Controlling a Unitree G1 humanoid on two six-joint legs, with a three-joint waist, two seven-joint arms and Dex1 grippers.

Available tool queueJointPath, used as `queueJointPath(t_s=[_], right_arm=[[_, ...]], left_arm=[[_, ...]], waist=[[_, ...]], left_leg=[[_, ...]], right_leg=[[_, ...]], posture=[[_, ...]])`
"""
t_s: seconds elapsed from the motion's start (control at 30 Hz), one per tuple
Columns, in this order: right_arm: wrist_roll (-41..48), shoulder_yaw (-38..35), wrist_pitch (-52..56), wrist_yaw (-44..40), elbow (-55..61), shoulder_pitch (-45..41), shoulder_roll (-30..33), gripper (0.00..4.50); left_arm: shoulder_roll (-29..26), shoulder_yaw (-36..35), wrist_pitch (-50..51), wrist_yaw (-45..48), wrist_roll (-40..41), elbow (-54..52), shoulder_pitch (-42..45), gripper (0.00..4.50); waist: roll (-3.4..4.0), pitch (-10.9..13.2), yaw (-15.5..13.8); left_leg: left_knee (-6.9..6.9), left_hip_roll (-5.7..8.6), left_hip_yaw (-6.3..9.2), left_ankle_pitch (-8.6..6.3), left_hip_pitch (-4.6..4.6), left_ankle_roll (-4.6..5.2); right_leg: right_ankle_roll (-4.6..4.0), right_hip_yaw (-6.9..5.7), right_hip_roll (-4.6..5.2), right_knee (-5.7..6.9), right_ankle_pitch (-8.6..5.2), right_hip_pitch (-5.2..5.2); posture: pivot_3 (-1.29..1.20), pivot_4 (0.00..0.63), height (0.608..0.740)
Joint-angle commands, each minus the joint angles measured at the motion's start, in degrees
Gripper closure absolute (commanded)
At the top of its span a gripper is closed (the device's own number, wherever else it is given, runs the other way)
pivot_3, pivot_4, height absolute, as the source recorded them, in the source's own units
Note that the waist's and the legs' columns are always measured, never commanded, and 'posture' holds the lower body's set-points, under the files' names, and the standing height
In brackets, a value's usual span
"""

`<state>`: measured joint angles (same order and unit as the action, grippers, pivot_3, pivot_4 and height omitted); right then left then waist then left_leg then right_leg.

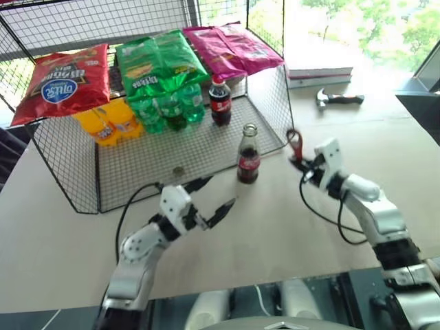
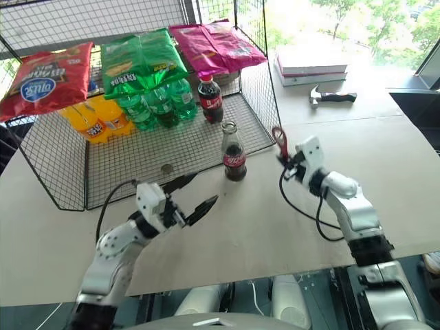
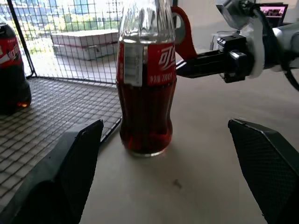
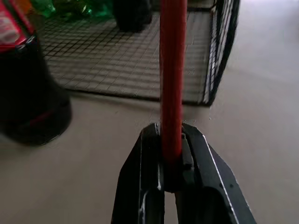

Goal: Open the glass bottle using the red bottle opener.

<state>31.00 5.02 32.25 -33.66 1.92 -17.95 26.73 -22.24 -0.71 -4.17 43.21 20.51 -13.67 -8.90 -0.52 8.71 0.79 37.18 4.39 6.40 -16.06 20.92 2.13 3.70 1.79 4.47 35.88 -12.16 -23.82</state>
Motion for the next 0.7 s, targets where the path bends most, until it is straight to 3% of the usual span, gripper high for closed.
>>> queueJointPath(t_s=[0.03, 0.1, 0.2, 0.27, 0.3, 0.37, 0.43, 0.7], right_arm=[[7.2, -2.6, 13.2, 0.6, 6.9, 0.3, 0.5, 4.5], [7.6, -2.7, 16.0, 0.8, 7.6, 0.4, 1.0, 4.5], [9.6, -4.0, 19.1, -0.1, 9.1, 0.6, 1.1, 3.24], [8.6, -4.3, 18.9, -0.8, 9.2, 0.8, 2.4, 2.15], [7.7, -4.4, 18.1, -1.2, 9.0, 1.0, 3.2, 1.93], [3.2, -3.2, 12.0, -3.2, 8.8, 1.8, 5.6, 0.75], [-2.3, -0.7, 4.8, -7.2, 8.6, 3.3, 9.6, 0.05], [-16.9, -4.9, -31.0, -14.4, -0.5, 11.6, 16.8, 0.05]], left_arm=[[-1.5, -3.3, 1.8, -1.8, 1.2, -3.8, -2.6, 0.07], [-1.9, -4.1, 2.3, -2.4, 1.0, -4.4, -3.6, 0.07], [-3.8, -6.2, 3.6, -0.8, 2.9, -5.7, -6.1, 0.0], [-5.2, -7.2, 5.0, -0.8, 3.3, -6.4, -7.2, 0.0], [-5.8, -7.6, 5.7, -0.9, 3.4, -6.8, -7.6, 0.0], [-6.5, -8.6, 7.5, -1.5, 4.1, -7.7, -8.3, 0.0], [-6.8, -9.7, 9.8, -2.5, 5.1, -8.9, -9.0, 0.0], [-8.3, -15.6, 12.6, -5.1, 4.2, -13.1, -15.0, 0.0]], waist=[[0.06, 0.0, -0.1], [0.09, 0.1, -0.2], [0.06, 0.0, -0.3], [0.06, 0.0, -0.3], [0.06, 0.0, -0.3], [0.06, 0.0, -0.4], [0.06, 0.0, -0.5], [0.02, 0.1, -0.3]], left_leg=[[0.0, -0.02, 0.0, 0.0, -0.03, 0.0], [0.04, -0.01, 0.0, 0.01, -0.03, 0.0], [0.22, -0.01, 0.02, 0.02, -0.05, -0.01], [0.22, -0.01, 0.01, 0.02, -0.05, 0.0], [0.22, -0.01, 0.02, 0.02, -0.05, -0.01], [0.2, -0.01, 0.03, 0.01, -0.04, -0.01], [0.21, 0.01, 0.02, 0.01, -0.01, -0.01], [0.16, -0.03, -0.01, 0.01, -0.02, -0.04]], right_leg=[[-0.04, -0.02, -0.01, 0.0, 0.03, 0.02], [-0.05, -0.22, -0.01, -0.01, 0.05, 0.05], [-0.04, -0.32, -0.25, 0.0, 0.06, 0.16], [-0.04, -0.31, -0.26, 0.0, 0.06, 0.15], [-0.04, -0.33, -0.26, 0.0, 0.06, 0.15], [-0.04, -0.35, -0.26, -0.01, 0.06, 0.14], [-0.04, -0.36, -0.24, -0.05, 0.06, 0.14], [-0.02, -0.36, -0.25, -0.06, 0.05, 0.14]], posture=[[0.0, 0.15, 0.74], [0.0, 0.15, 0.74], [0.0, 0.15, 0.74], [0.0, 0.15, 0.74], [0.0, 0.15, 0.74], [0.0, 0.15, 0.74], [0.0, 0.15, 0.74], [0.0, 0.15, 0.74]])
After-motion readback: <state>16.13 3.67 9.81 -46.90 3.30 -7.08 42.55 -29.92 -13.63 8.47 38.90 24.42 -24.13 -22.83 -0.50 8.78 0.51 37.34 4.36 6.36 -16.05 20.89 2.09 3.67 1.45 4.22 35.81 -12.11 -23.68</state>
